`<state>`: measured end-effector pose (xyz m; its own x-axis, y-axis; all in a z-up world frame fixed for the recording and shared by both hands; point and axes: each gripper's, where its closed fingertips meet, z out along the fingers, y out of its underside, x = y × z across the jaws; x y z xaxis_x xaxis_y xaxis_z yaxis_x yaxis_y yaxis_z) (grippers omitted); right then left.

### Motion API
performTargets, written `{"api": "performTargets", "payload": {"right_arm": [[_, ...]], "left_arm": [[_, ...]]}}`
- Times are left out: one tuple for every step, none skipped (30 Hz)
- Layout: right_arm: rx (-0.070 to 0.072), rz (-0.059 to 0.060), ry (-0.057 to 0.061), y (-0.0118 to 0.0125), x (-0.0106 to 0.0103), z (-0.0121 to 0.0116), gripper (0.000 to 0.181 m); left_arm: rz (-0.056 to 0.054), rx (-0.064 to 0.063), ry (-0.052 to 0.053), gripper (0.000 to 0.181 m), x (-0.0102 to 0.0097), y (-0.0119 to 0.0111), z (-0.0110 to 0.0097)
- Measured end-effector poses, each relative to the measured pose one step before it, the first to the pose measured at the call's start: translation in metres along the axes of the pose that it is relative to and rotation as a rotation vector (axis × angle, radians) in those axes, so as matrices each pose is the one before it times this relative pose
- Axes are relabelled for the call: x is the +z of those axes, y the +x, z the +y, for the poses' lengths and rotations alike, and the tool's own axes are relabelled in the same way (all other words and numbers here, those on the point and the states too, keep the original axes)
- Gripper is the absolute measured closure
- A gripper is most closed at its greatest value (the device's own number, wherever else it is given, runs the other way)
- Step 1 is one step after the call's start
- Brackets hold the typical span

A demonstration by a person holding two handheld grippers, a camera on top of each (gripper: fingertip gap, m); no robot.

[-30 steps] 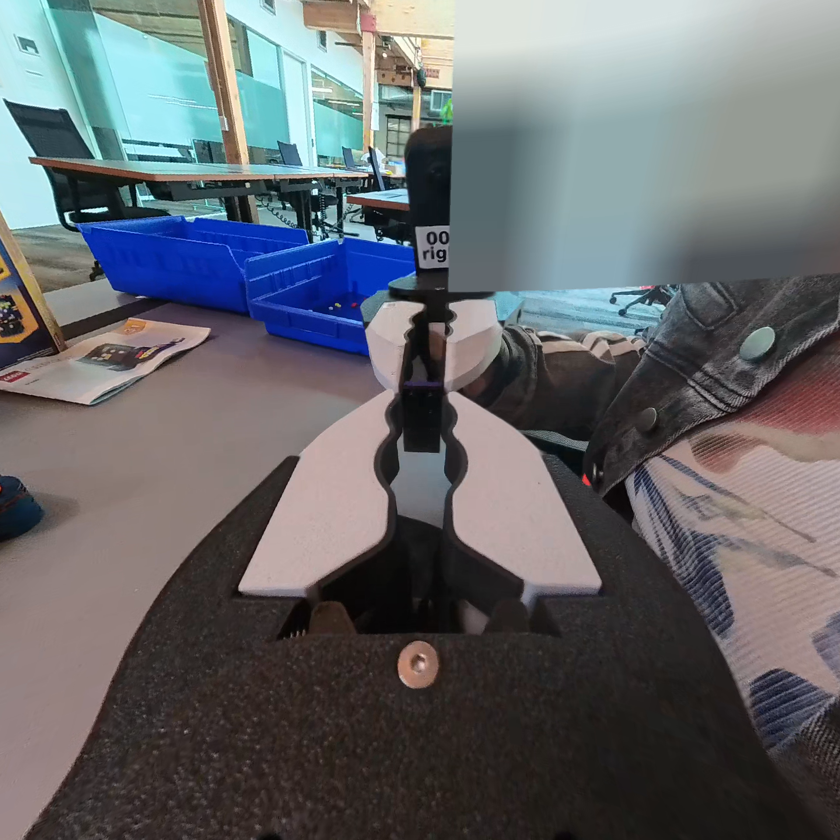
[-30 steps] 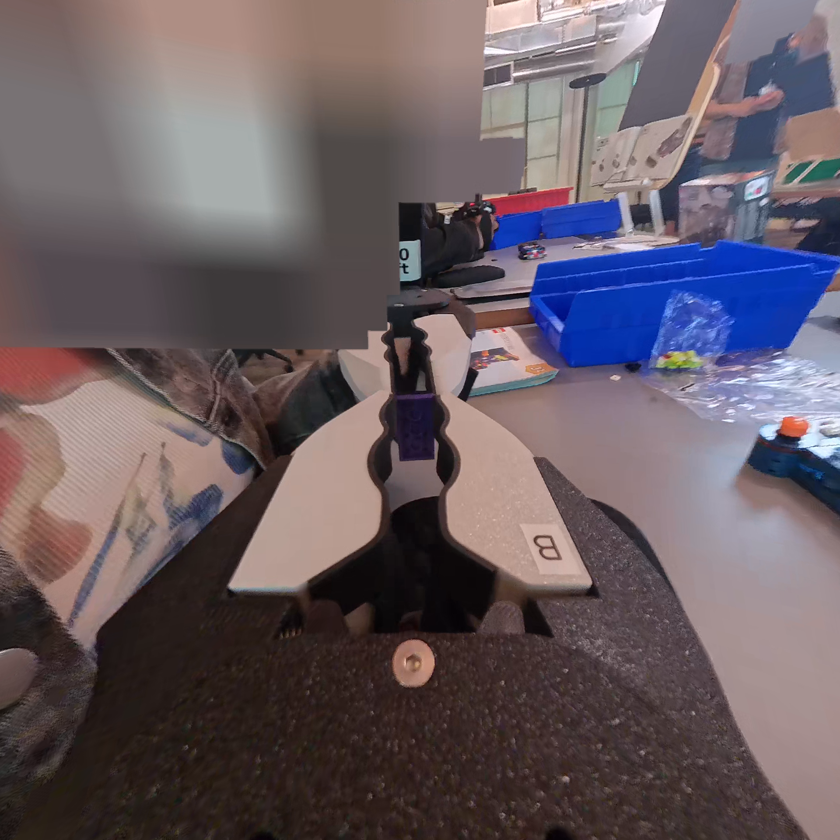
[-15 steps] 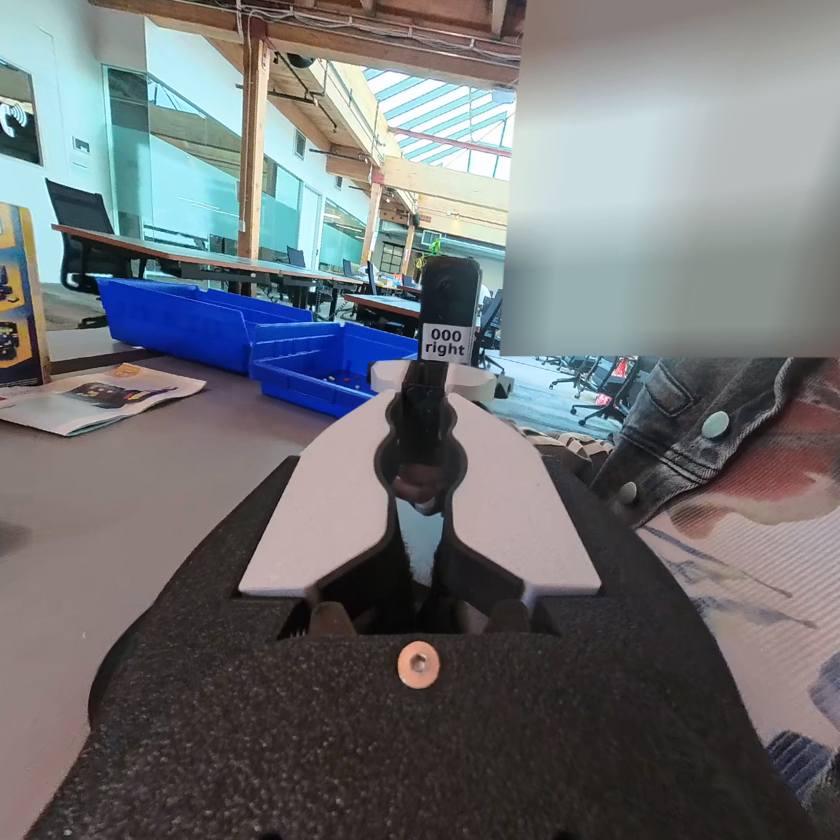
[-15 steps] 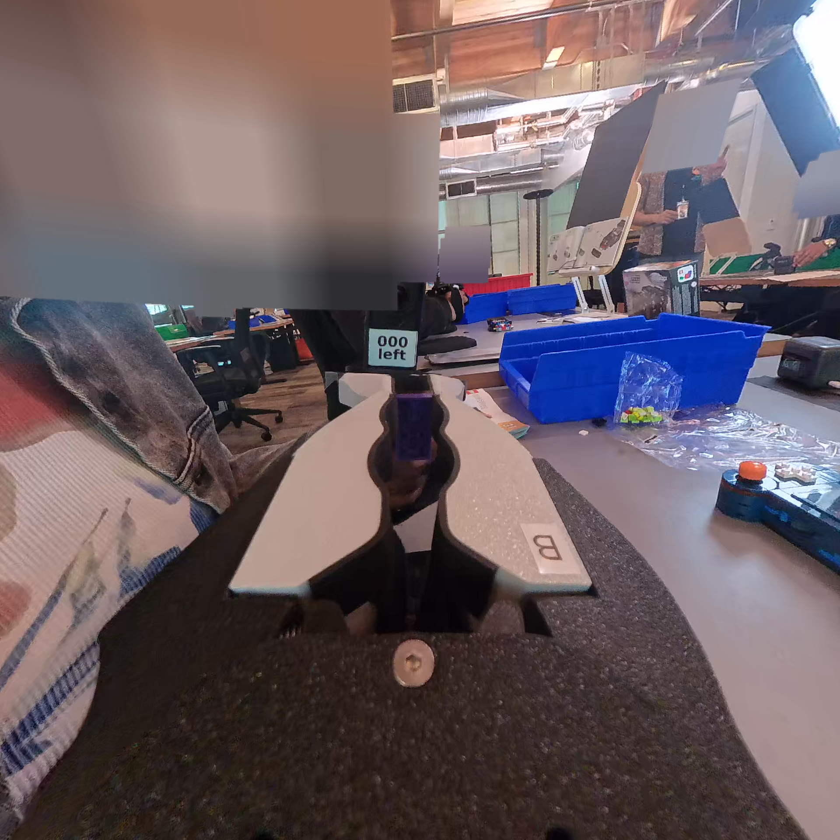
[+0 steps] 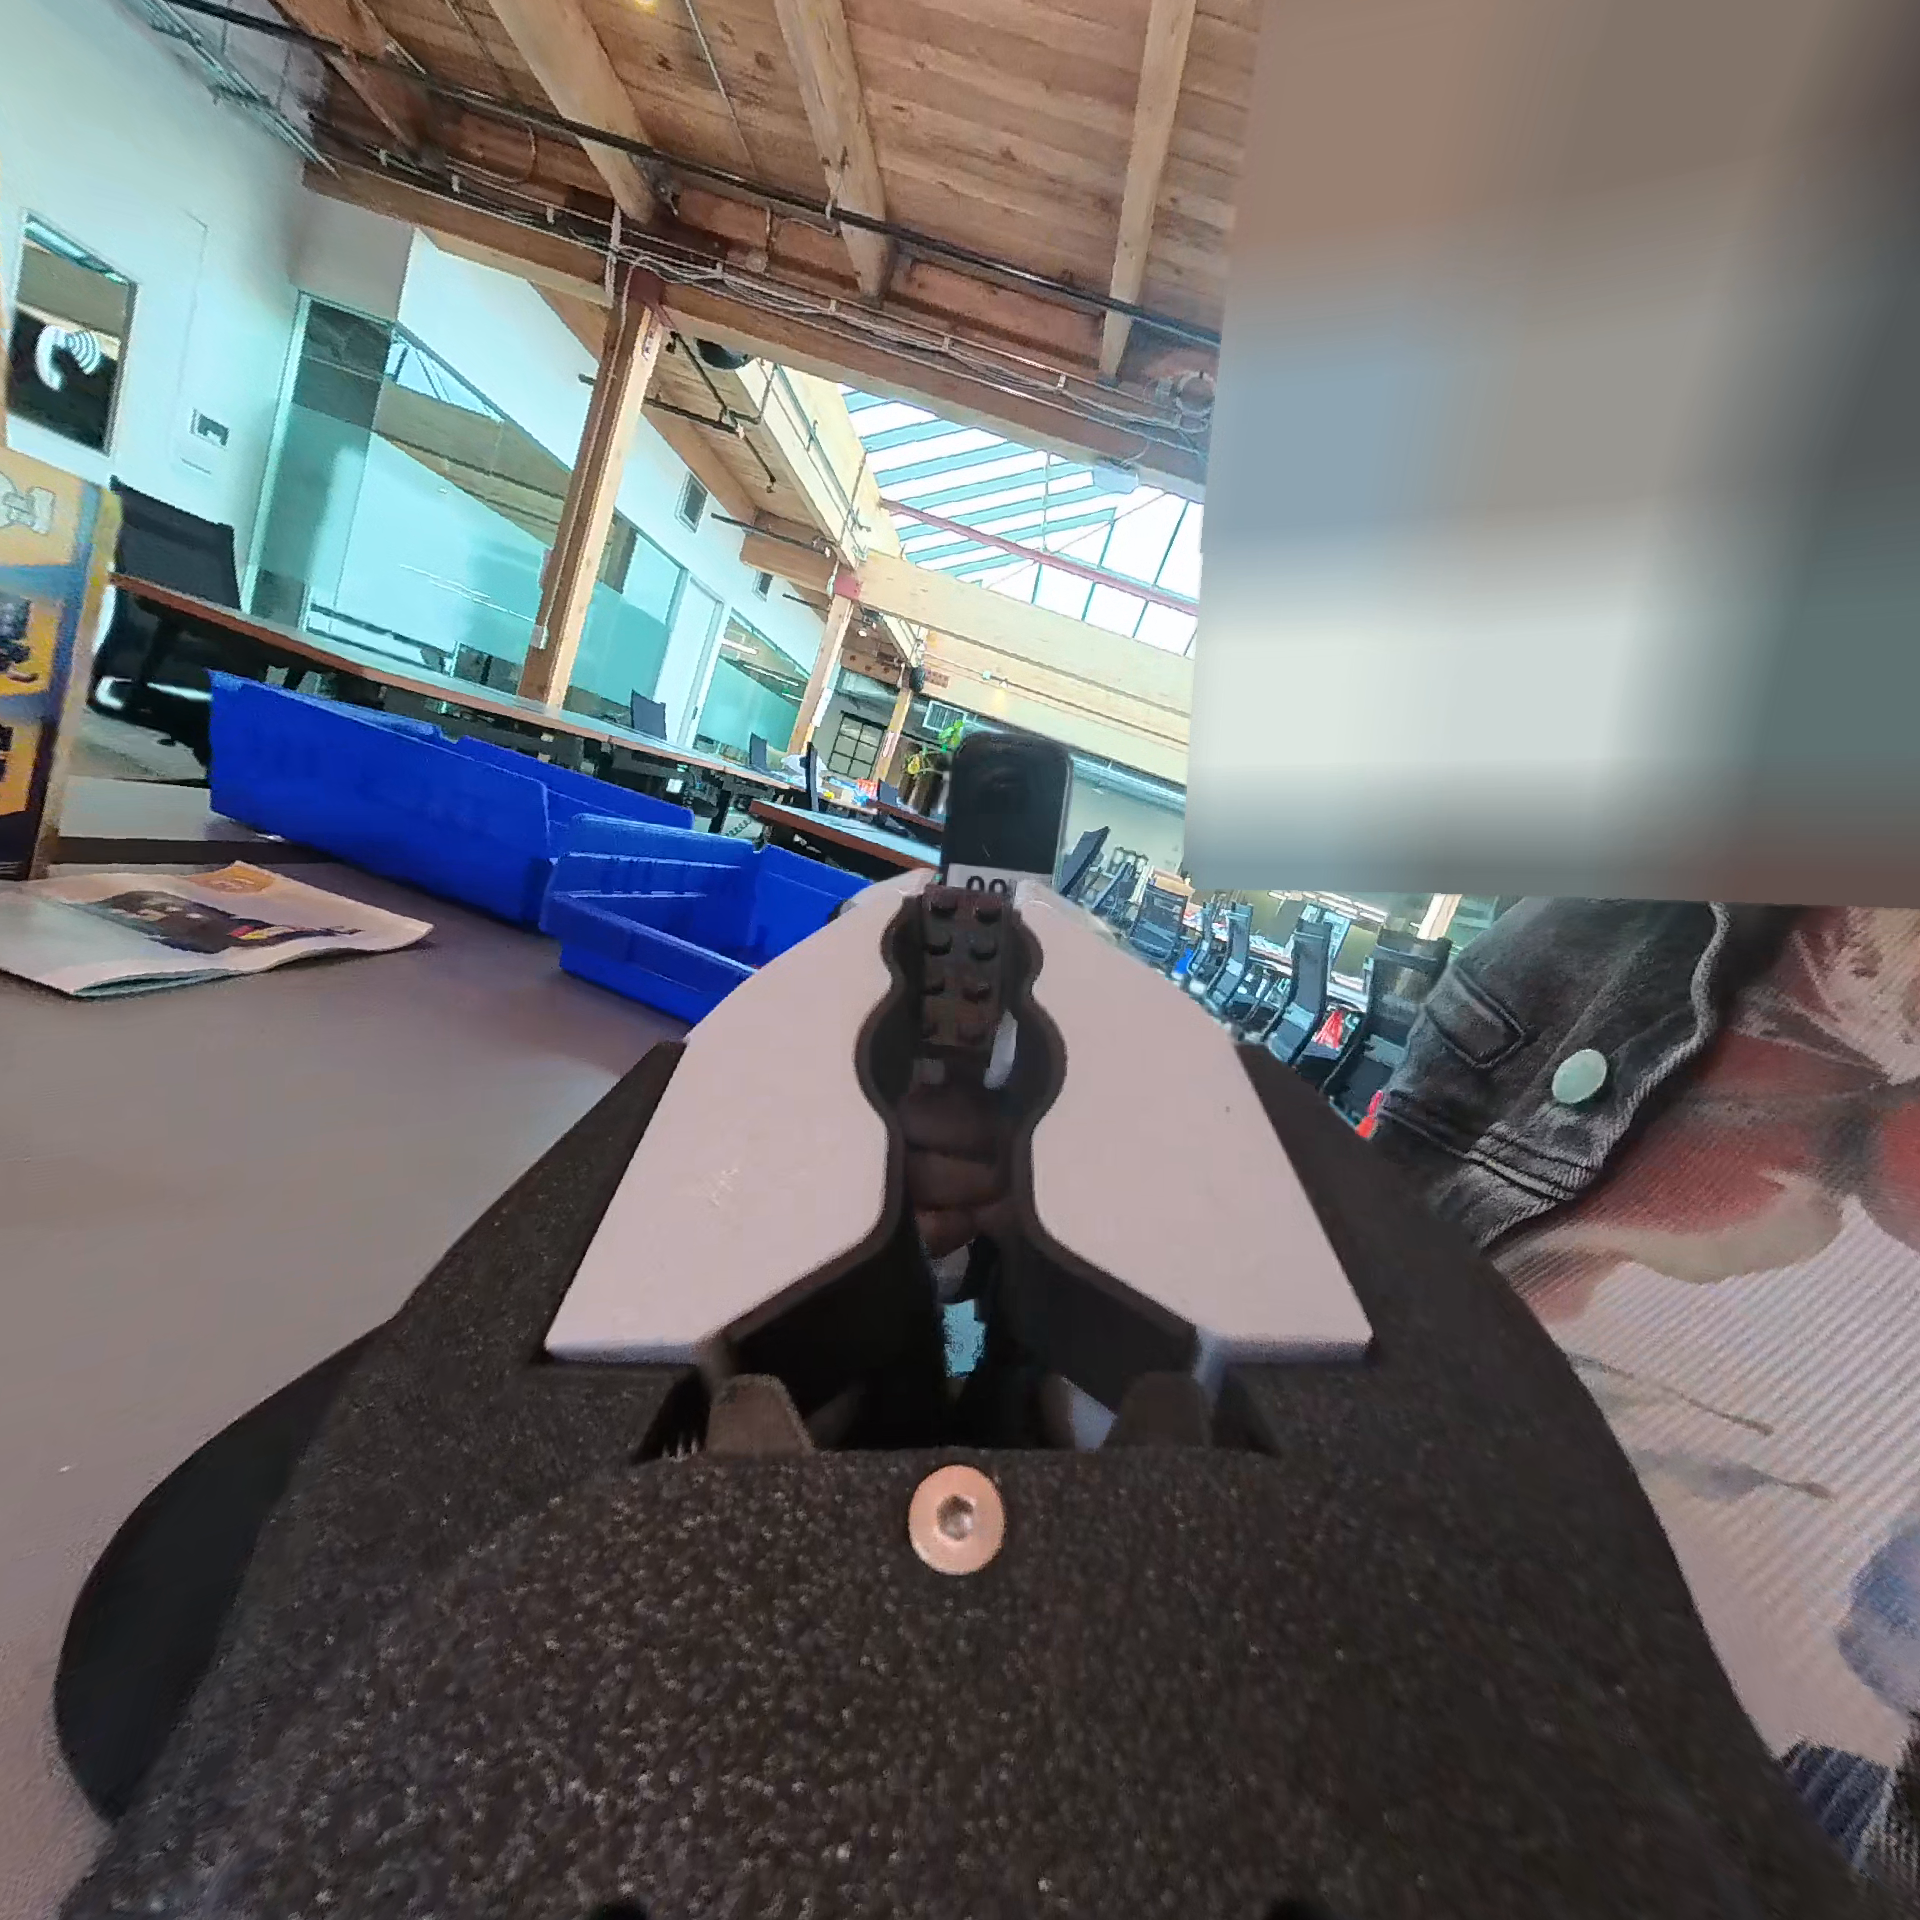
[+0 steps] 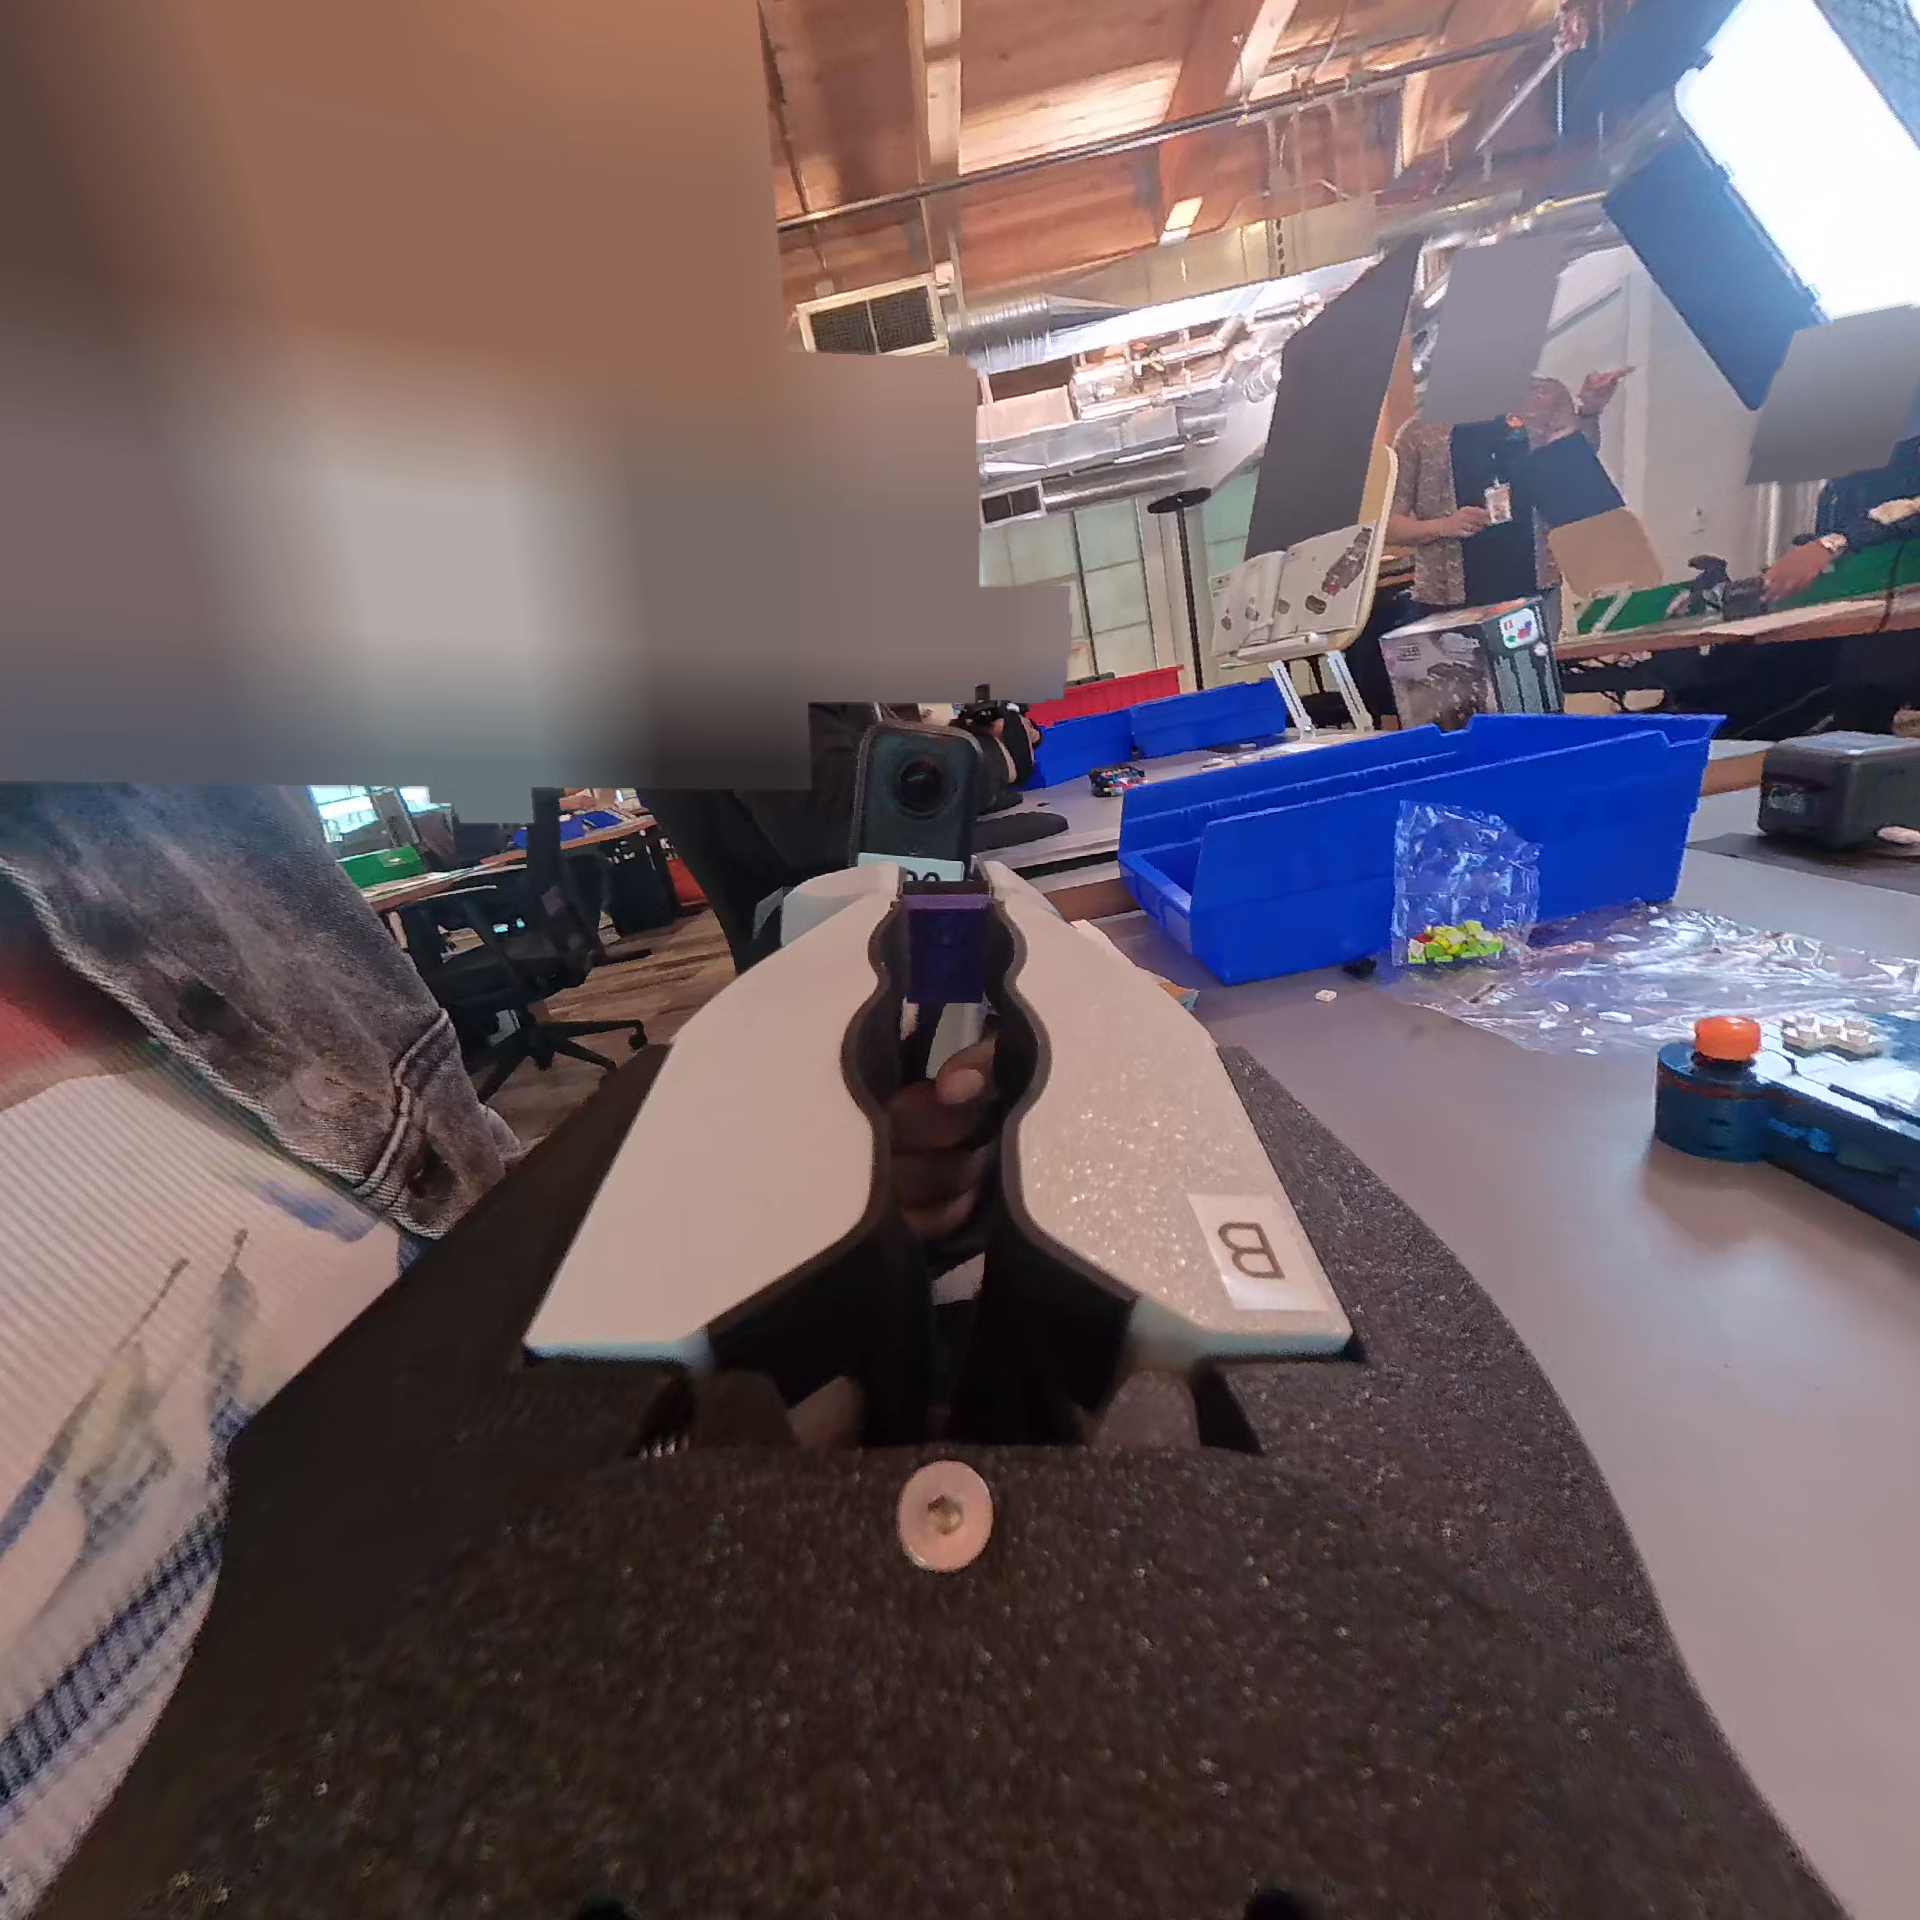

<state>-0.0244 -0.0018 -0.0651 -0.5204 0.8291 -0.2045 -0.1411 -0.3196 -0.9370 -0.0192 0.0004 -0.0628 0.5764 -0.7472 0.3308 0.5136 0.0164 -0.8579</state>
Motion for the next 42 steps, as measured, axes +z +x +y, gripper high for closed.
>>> {"api": "performTargets", "payload": {"right_arm": [[-0.0039,0.0113,-0.0109,0.00203,-0.00008,0.00177,0.167],[-0.0091,0.0044,-0.0162,0.00087,-0.00018,0.00161,0.167],[-0.01,0.001,-0.0269,0.00035,-0.00021,0.00236,0.167],[-0.0076,-0.0082,-0.0441,-0.00046,-0.00058,0.00451,0.167],[-0.0213,0.0033,-0.0557,0.00071,-0.00094,0.00569,0.167],[-0.0372,-0.0047,-0.0558,-0.00096,-0.00086,0.00519,0.167],[-0.0257,-0.0184,-0.0561,-0.00262,-0.00022,0.00454,0.167],[-0.0182,-0.0082,-0.046,-0.00116,0.00009,0.00291,0.167],[-0.0237,-0.0124,-0.0482,-0.00181,0.00031,0.00324,0.167],[-0.0257,-0.0103,-0.0557,-0.00148,0.00035,0.00391,0.167],[-0.0326,-0.0048,-0.0494,-0.00118,0.00043,0.00306,0.167],[-0.0243,-0.0077,-0.0387,-0.00119,0.00042,0.00165,0.167],[-0.0169,-0.0085,-0.0183,-0.00111,0.00021,-0.00065,0.166],[-0.0069,-0.0148,-0.018,-0.00159,0.00018,-0.00018,0.166],[-0.0089,-0.0057,-0.0184,-0.00019,-0.0006,0.00012,0.166],[-0.0109,-0.0046,-0.0222,0.00001,-0.00114,0.00096,0.166],[-0.0122,-0.0066,-0.0242,-0.00073,-0.0007,0.00182,0.166],[-0.014,0.0038,-0.0238,0.0002,-0.00035,0.0023,0.166],[-0.0103,-0.0006,-0.0302,-0.0005,0.00055,0.00377,0.166],[-0.0103,0.0037,-0.0324,-0.00021,0.00158,0.00453,0.166],[-0.0104,0.0015,-0.0177,-0.00073,0.00162,0.00283,0.166],[-0.0029,-0.0018,-0.0043,-0.00065,0.00044,0.00081,0.166],[0.0015,-0.0043,0.0009,-0.00044,-0.00014,0.00023,0.166],[0.0023,-0.0034,-0.0054,-0.00026,0.00005,0.00088,0.166],[-0.0054,0.006,-0.0048,0.00059,0.00007,0.00081,0.166],[-0.0099,0.0081,-0.0048,0.00066,-0.00015,0.00049,0.166],[-0.0101,0.0066,-0.0003,0.00069,-0.0006,-0.00027,0.166],[-0.0028,-0.0005,0.006,-0.00007,-0.00066,-0.00052,0.166],[0.0048,-0.0006,0.0081,-0.00013,0.00002,0.00003,0.166],[0.0042,-0.0047,-0.004,-0.00101,0.00111,0.00253,0.166],[0.0011,0.0063,-0.0163,-0.00024,0.00223,0.00507,0.166],[0.0028,0.0059,-0.022,-0.00047,0.003,0.00664,0.166],[0.0102,-0.0012,-0.0174,-0.00121,0.00343,0.00685,0.166],[0.0073,-0.001,-0.0224,-0.00135,0.00427,0.00767,0.166],[-0.0031,-0.0024,-0.0423,-0.00231,0.00601,0.00951,0.166],[-0.0112,0.0019,-0.0484,-0.00269,0.00697,0.00891,0.166],[-0.0064,0.0091,-0.0106,-0.00098,0.00415,0.00225,0.166],[0.0149,-0.0019,0.0155,0.0,-0.00002,-0.00227,0.166],[0.0146,-0.0036,-0.0029,0.00056,0.00001,-0.00067,0.166],[-0.0141,0.004,-0.0246,0.00041,0.00108,0.00144,0.166],[-0.0204,0.0064,-0.0216,0.00026,0.0009,0.00044,0.166],[-0.005,0.0013,-0.0058,0.00034,-0.00011,-0.00127,0.166]], "left_arm": [[-0.0071,-0.0005,0.0038,0.167,-0.00066,-0.00195,0.00088],[0.0023,-0.0098,-0.0043,0.167,-0.00073,-0.0011,0.00188],[0.0077,0.001,-0.0255,0.166,-0.0012,-0.00049,0.00385],[0.0076,0.0119,-0.051,0.167,-0.002,-0.0003,0.00484],[-0.009,0.0458,-0.0628,0.167,-0.00164,-0.00035,0.00588],[-0.0097,0.0534,-0.0687,0.166,-0.00137,0.00036,0.00639],[0.004,0.0404,-0.0631,0.166,-0.00142,0.00183,0.00475],[-0.0047,0.0385,-0.0535,0.166,-0.00042,0.00072,0.00343],[-0.0012,0.0517,-0.0593,0.165,0.0001,0.00159,0.00393],[-0.0171,0.0582,-0.0724,0.163,0.00088,-0.00029,0.0055],[-0.02,0.0578,-0.0818,0.16,0.00141,-0.00059,0.00688],[0.0089,0.0507,-0.0749,0.161,0.00209,0.00336,0.00633],[0.004,0.0308,-0.039,0.162,0.00243,0.00239,0.00173],[-0.0126,0.0225,-0.0163,0.165,0.00162,-0.00088,-0.00058],[-0.0102,0.0078,-0.0064,0.165,0.00036,-0.00113,-0.00041],[0.006,-0.0114,-0.0037,0.165,0.00007,0.00071,0.00029],[0.0084,-0.012,-0.003,0.165,0.00005,0.00093,0.00084],[0.0011,-0.0066,-0.0018,0.165,0.00027,0.00056,0.00117],[-0.0009,-0.0068,-0.0034,0.164,0.00073,0.00092,0.00065],[-0.0019,-0.0014,0.0042,0.159,0.00073,0.00118,-0.0014],[-0.0047,0.0097,-0.0068,0.159,0.00053,0.00089,-0.00041],[-0.008,0.0161,-0.0233,0.16,0.00061,0.00013,0.00212],[-0.0125,0.0204,-0.0238,0.165,0.00091,-0.00037,0.00181],[-0.0159,0.0197,-0.0139,0.165,0.00052,-0.00093,0.00068],[-0.0091,0.0115,-0.0123,0.166,0.00016,-0.00087,0.00059],[-0.0067,0.0079,-0.0002,0.166,0.0003,-0.00071,-0.00001],[-0.0046,-0.0033,0.0173,0.165,0.00013,-0.00075,-0.00104],[0.0078,-0.0146,0.0237,0.165,-0.00012,0.00046,-0.00114],[0.0101,-0.0227,0.0184,0.165,-0.00001,0.00035,0.00009],[0.0145,-0.0105,-0.001,0.165,0.00079,0.00138,0.0033],[0.0004,-0.0034,-0.0106,0.165,0.0015,-0.00015,0.0057],[0.0102,-0.0111,-0.0174,0.165,0.00204,0.00092,0.00748],[0.0096,-0.0138,-0.0132,0.165,0.0021,0.00094,0.0075],[0.0097,-0.0151,-0.0327,0.165,0.00247,0.00142,0.00929],[0.006,0.0048,-0.0663,0.165,0.00284,0.00213,0.01199],[-0.003,0.0289,-0.0769,0.165,0.00255,0.00154,0.01139],[-0.011,0.0303,-0.0239,0.165,-0.00029,0.00046,0.00347],[-0.0049,-0.0037,0.0121,0.165,-0.0019,-0.00033,-0.00125],[0.0026,-0.0118,0.0007,0.165,-0.00022,-0.00002,0.00047],[-0.0035,0.0112,-0.0095,0.165,0.00072,0.00015,0.00209],[-0.0122,0.0237,-0.005,0.165,-0.00009,-0.00082,0.00077],[-0.0096,0.0146,0.0032,0.164,-0.00089,-0.00061,-0.00103]]}}
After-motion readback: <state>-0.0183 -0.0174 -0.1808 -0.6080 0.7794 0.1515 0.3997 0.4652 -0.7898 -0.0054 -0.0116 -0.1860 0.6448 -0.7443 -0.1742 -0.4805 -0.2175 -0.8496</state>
